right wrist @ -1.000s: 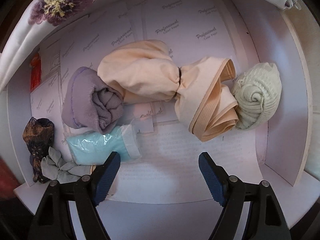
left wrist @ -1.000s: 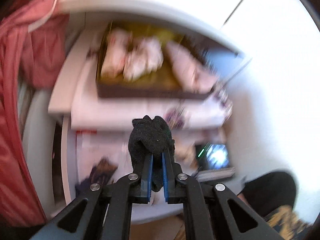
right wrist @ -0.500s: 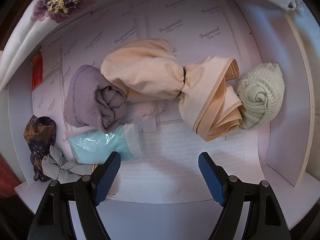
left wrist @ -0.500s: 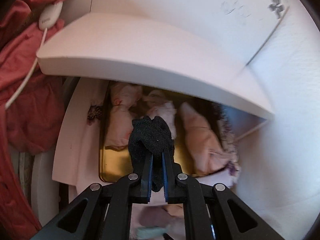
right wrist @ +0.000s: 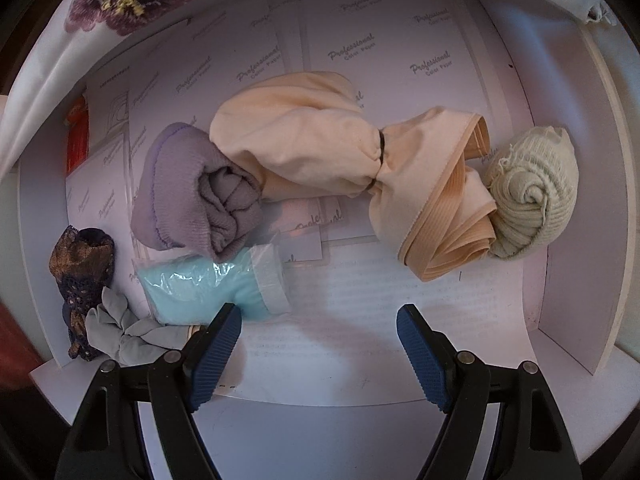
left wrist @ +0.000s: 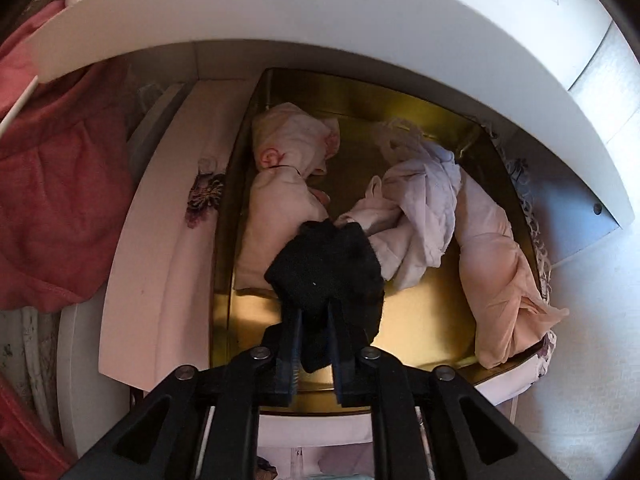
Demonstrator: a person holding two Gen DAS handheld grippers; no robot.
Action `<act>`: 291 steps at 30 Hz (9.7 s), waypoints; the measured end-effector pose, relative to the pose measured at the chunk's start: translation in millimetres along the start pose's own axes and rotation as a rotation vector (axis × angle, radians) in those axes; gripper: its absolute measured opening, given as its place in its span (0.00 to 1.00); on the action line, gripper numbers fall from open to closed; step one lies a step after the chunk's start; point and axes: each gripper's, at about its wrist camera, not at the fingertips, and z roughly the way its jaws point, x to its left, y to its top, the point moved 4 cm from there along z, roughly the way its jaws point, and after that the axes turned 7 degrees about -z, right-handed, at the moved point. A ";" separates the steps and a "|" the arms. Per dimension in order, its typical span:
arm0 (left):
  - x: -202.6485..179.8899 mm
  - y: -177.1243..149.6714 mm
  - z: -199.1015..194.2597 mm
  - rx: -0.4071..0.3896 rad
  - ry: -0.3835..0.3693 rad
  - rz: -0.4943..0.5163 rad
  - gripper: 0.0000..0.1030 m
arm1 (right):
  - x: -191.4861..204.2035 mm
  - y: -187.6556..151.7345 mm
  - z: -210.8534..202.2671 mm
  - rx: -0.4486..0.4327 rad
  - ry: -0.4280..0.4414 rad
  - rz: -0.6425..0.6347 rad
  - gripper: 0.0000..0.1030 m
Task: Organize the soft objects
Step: 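Carry the black knit garment into the gold tray and open the left tool, then move the empty left tool back over the drawer, then grasp the dark brown lace garment in the drawer with the left tool, then grasp the peach tied garment with the right tool while the left tool holds the lace garment, then lift the peach garment toward the gold tray with the right tool while the left tool holds the lace garment, then lower the peach garment into the gold tray and open the right tool, then lift the dark lace garment out of the drawer with the left tool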
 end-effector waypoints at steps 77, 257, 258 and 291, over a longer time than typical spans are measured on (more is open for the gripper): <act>84.5 -210.1 32.3 0.314 0.214 0.130 0.37 | 28.1 -12.1 -15.7 -0.074 -0.103 -0.094 0.79; 122.1 -202.8 51.5 0.402 0.087 -0.041 0.60 | 14.7 -0.3 -46.9 0.041 -0.181 -0.029 0.62; 120.6 -200.0 49.9 0.399 0.098 -0.017 0.60 | 18.8 4.2 -44.0 0.042 -0.179 -0.034 0.63; 99.5 -176.9 4.0 0.225 0.004 0.091 0.28 | 58.8 6.3 -35.6 0.035 -0.171 -0.101 0.66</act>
